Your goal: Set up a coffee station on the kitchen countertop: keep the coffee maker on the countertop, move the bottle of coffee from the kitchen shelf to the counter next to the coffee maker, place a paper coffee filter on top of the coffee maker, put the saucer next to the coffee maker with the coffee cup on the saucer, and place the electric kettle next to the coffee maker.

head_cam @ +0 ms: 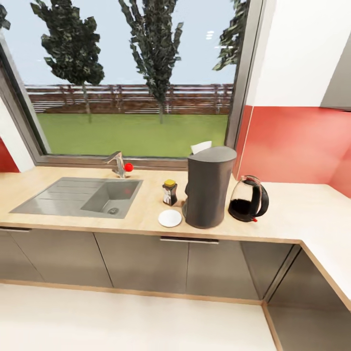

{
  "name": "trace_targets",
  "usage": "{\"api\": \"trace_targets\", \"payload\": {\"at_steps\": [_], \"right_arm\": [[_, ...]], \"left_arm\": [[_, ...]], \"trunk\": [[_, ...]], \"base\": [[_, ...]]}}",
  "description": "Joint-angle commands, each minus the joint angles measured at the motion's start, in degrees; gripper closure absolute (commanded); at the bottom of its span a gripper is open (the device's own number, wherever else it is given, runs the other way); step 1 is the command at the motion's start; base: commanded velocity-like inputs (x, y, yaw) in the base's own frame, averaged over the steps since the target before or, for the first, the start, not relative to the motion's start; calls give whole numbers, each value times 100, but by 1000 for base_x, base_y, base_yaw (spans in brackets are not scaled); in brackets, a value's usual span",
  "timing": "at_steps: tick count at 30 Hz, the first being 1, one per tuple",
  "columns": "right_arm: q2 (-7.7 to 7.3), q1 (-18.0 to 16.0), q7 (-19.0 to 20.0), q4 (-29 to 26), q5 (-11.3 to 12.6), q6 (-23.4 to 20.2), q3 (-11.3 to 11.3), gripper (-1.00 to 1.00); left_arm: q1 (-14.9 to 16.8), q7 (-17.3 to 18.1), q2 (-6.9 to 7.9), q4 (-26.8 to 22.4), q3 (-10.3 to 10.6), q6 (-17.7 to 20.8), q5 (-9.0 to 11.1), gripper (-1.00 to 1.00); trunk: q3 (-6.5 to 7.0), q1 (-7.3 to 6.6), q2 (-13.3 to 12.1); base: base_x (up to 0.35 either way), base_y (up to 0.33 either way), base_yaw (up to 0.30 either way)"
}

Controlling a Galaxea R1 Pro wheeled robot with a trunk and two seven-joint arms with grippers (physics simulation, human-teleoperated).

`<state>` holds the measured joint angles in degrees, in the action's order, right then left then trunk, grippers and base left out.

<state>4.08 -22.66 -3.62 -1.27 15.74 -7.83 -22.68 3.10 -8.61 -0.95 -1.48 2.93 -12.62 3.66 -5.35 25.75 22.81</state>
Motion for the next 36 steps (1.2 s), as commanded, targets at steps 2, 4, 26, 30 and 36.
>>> {"api": "trace_targets", "payload": {"at_steps": [2,4,26,30,36], "right_arm": [[-3,-1,-25,-14,52,-34,-50,-100],[-3,-1,-25,-14,52,-34,-51,-100],[5,-1,-23,-14,52,-33,-52,-100],[5,4,-19,-14,47,-27,-52,-100],[-3,7,-5,-18,73,-12,-44,-100]], "left_arm": [[6,-18,-2,5,33,-21,38,-100],[6,-18,-2,4,33,-21,38,-100],[6,-18,-2,-1,33,-13,38,-100],[6,-18,-2,-1,33,-13,38,-100],[6,11,24,-1,57,-21,547,-100]], "trunk": [[-12,3,11],[-12,3,11],[-12,3,11],[-12,3,11],[-8,3,11]], "base": [[0,0,271],[0,0,274],[125,85,278],[249,222,279],[244,230,169]]}}
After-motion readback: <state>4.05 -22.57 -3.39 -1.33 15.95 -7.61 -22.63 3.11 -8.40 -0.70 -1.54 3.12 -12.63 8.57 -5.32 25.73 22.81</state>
